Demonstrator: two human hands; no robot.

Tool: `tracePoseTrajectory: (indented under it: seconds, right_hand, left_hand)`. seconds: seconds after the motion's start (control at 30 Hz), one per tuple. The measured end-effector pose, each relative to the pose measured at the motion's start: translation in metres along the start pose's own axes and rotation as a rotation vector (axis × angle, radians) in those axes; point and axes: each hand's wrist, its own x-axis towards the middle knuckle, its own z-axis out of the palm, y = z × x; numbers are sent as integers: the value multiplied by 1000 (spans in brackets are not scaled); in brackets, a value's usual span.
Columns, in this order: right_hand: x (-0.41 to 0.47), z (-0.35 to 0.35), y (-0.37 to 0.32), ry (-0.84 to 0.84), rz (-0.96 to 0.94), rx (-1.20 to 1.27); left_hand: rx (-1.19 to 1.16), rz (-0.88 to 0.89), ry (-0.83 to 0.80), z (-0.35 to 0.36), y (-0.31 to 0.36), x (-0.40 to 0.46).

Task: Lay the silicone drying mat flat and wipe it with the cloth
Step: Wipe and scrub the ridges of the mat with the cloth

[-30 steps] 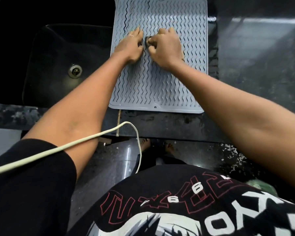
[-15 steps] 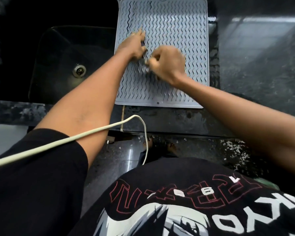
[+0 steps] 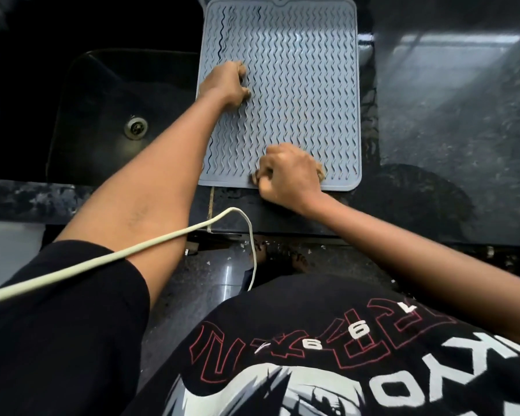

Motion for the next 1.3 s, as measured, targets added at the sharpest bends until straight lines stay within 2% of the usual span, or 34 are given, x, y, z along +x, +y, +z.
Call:
tracePoseTrajectory:
  seconds: [0.1, 0.17, 0.23, 0.3, 0.33, 0.4, 0.5, 0.6, 0.7, 0.87, 0.97, 1.07, 1.3]
  right_hand:
    - [11, -11, 0, -193, 68, 101]
    - [32, -25, 6, -273, 290, 502]
    - [51, -39, 15, -174, 460, 890]
    - [64, -53, 24, -79, 514, 1086]
    - [68, -59, 29, -51, 524, 1186]
    - [75, -69, 34, -3, 549, 1451]
    - [81, -75, 38, 16, 651, 1776]
    - [79, -76, 38, 37, 725, 1890]
    - [75, -77, 34, 14, 727, 1895]
    - [77, -82, 37, -104, 735, 1869]
    - [79, -84, 43, -150, 709, 1651]
    - [82, -84, 48, -59, 715, 1356]
    - [77, -78, 58, -167, 633, 1083]
  left_hand:
    - [15, 1, -14, -3, 1, -2]
    - [-4, -10, -34, -2, 3, -6]
    - [-94, -43, 0, -3, 4, -7]
    - [-252, -79, 108, -8, 9, -13]
    - [-403, -93, 120, -11, 12, -17]
    - [-688, -96, -40, -20, 21, -27]
    - [-803, -84, -378, -27, 26, -36]
    - [-797, -39, -445, -24, 30, -39]
    - [-704, -10, -427, -18, 32, -42]
    - [-763, -32, -398, -17, 32, -43]
    - [-803, -32, -392, -19, 36, -44]
    - [-845, -60, -271, -20, 42, -44]
    - [-882, -51, -187, -27, 46, -43]
